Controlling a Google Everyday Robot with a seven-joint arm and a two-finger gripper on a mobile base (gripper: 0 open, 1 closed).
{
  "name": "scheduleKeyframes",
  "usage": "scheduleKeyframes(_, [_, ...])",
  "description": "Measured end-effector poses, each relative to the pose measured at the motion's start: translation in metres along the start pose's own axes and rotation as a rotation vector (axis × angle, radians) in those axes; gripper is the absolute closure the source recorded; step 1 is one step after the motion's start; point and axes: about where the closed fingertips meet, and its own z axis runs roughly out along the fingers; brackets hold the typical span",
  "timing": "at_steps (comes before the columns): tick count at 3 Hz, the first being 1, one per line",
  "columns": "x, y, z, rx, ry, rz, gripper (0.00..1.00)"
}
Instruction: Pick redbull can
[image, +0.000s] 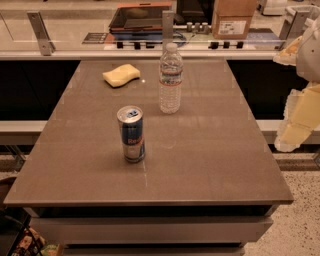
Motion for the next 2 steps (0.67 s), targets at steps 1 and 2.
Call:
scheduleKeyframes(1, [0.0000, 0.0000, 0.0000, 0.000, 0.000, 0.000, 0.00])
scheduleKeyframes(2, [-0.0018, 0.0014, -0.0022, -0.008, -0.047, -0.007, 0.00])
